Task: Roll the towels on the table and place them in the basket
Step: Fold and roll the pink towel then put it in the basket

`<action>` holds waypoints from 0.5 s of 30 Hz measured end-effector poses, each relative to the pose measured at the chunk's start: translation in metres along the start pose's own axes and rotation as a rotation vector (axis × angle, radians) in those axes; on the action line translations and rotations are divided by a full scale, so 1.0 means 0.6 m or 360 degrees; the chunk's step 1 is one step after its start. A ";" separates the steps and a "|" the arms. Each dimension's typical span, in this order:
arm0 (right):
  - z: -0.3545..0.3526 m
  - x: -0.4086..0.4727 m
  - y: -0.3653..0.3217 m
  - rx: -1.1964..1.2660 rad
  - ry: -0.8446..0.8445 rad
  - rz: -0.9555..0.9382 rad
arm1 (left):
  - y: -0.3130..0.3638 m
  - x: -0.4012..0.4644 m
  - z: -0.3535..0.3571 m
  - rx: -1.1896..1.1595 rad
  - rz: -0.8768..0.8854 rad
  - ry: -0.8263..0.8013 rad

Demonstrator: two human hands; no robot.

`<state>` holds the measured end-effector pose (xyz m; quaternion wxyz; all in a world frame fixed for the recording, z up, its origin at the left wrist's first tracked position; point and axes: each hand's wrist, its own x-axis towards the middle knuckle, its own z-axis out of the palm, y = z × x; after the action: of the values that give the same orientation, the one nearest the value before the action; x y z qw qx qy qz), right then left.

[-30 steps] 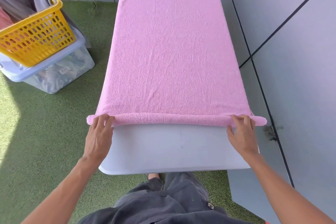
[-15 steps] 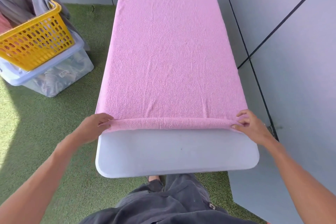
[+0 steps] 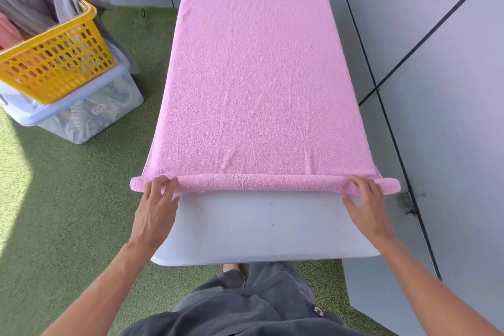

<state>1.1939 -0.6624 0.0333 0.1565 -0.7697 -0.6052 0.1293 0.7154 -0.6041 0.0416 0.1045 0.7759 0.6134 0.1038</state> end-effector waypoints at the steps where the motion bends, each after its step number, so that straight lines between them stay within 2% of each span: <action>1: -0.002 0.001 0.000 -0.0003 -0.0031 -0.0012 | -0.001 0.007 -0.001 0.0005 -0.0020 -0.0002; 7: -0.020 0.044 -0.005 0.0000 -0.0122 -0.0033 | -0.010 0.051 -0.006 0.0051 -0.0037 -0.0066; 10: -0.049 0.060 0.012 -0.0021 -0.0441 -0.0108 | -0.033 0.060 -0.017 -0.0126 -0.0057 -0.0258; 12: -0.068 0.075 0.017 0.0024 -0.0727 0.0025 | -0.048 0.067 -0.034 -0.0311 -0.0092 -0.0436; 13: -0.073 0.080 0.017 0.0069 -0.0787 0.0110 | -0.053 0.074 -0.043 -0.0404 -0.0139 -0.0536; 15: -0.070 0.087 0.009 0.0264 -0.0659 0.0276 | -0.057 0.096 -0.056 -0.0585 -0.0297 -0.0675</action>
<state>1.2273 -0.6161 0.0690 0.0802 -0.7604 -0.5434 0.3466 0.6870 -0.5389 0.0657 0.3783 0.6886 0.6174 0.0386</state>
